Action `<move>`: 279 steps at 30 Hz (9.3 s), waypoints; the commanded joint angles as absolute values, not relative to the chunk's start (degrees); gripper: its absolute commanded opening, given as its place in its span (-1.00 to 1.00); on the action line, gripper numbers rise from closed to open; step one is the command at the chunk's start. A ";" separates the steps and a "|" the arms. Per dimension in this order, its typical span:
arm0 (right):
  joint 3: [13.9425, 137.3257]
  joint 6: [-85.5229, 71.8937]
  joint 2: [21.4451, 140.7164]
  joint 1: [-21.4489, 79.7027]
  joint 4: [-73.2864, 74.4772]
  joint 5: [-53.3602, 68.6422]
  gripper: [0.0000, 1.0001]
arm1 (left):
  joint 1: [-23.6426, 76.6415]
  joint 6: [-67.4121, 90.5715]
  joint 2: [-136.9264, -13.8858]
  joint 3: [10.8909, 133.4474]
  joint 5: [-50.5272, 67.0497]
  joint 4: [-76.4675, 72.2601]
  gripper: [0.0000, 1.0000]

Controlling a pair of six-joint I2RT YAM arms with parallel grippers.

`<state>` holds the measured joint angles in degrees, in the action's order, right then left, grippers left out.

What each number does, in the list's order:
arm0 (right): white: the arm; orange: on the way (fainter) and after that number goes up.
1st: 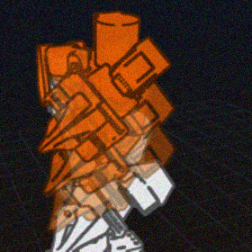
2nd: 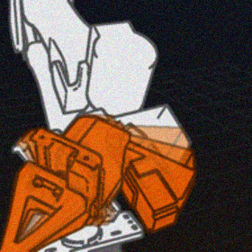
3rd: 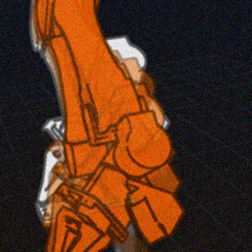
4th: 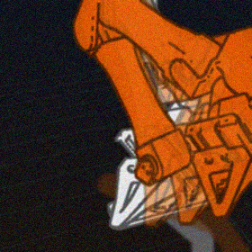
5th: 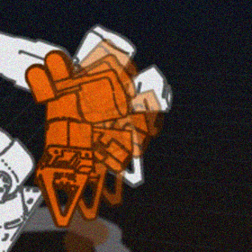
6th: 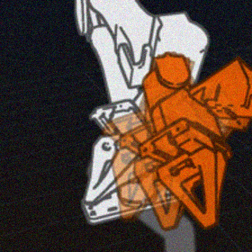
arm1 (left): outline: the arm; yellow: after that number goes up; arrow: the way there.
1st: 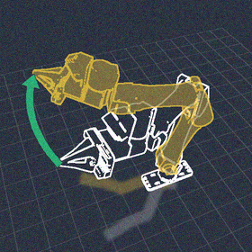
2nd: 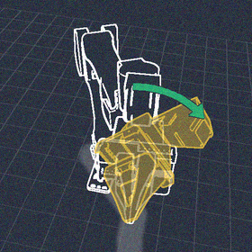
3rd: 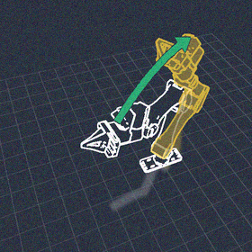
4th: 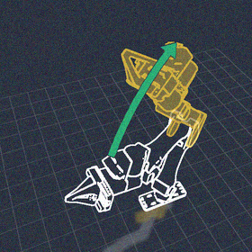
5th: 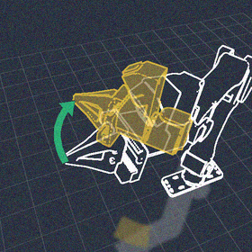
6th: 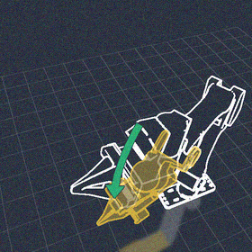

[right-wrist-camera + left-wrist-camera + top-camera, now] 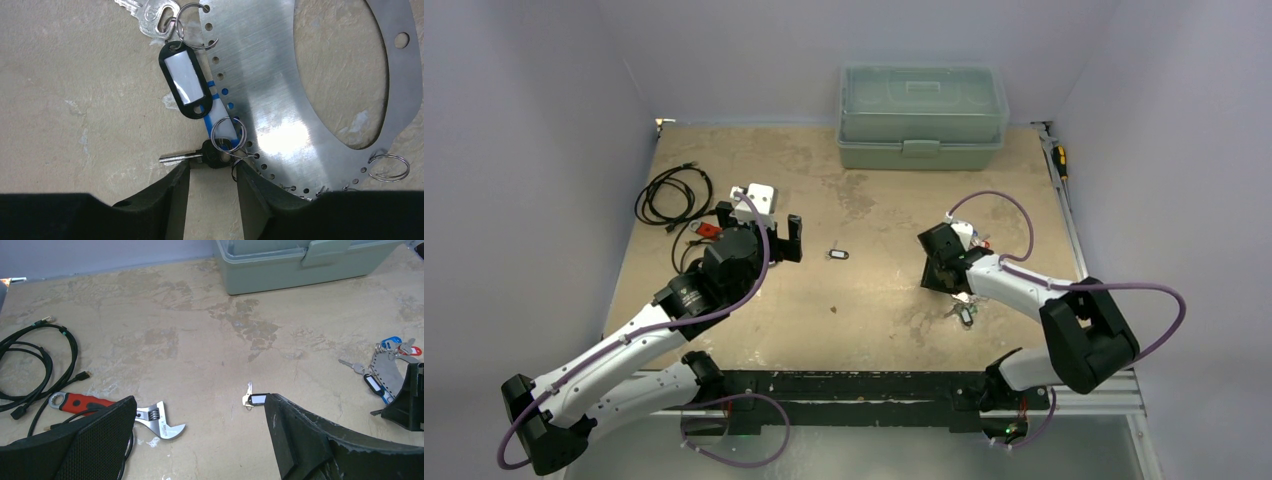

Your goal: Put the keys on the keyring

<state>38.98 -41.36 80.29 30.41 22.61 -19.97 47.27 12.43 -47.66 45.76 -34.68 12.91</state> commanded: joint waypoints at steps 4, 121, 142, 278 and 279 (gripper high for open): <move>39.31 -40.87 77.51 30.49 21.28 -16.96 -0.20 | 46.99 11.88 -47.10 45.71 -33.93 10.64 0.97; 47.65 -29.44 52.75 30.70 14.52 24.41 -1.00 | 46.98 -1.71 -39.64 35.78 -10.29 -4.48 0.99; 50.54 -30.00 52.31 30.70 12.49 21.71 -1.00 | 47.02 -3.21 -38.21 34.82 1.65 -9.06 0.98; 47.68 -34.35 48.28 41.66 -7.05 18.88 -1.00 | 49.22 3.98 -57.16 39.95 14.76 -23.30 -1.00; 47.80 -34.42 48.54 41.66 -6.63 18.51 -1.00 | 49.19 3.91 -56.98 39.91 14.77 -23.23 -1.00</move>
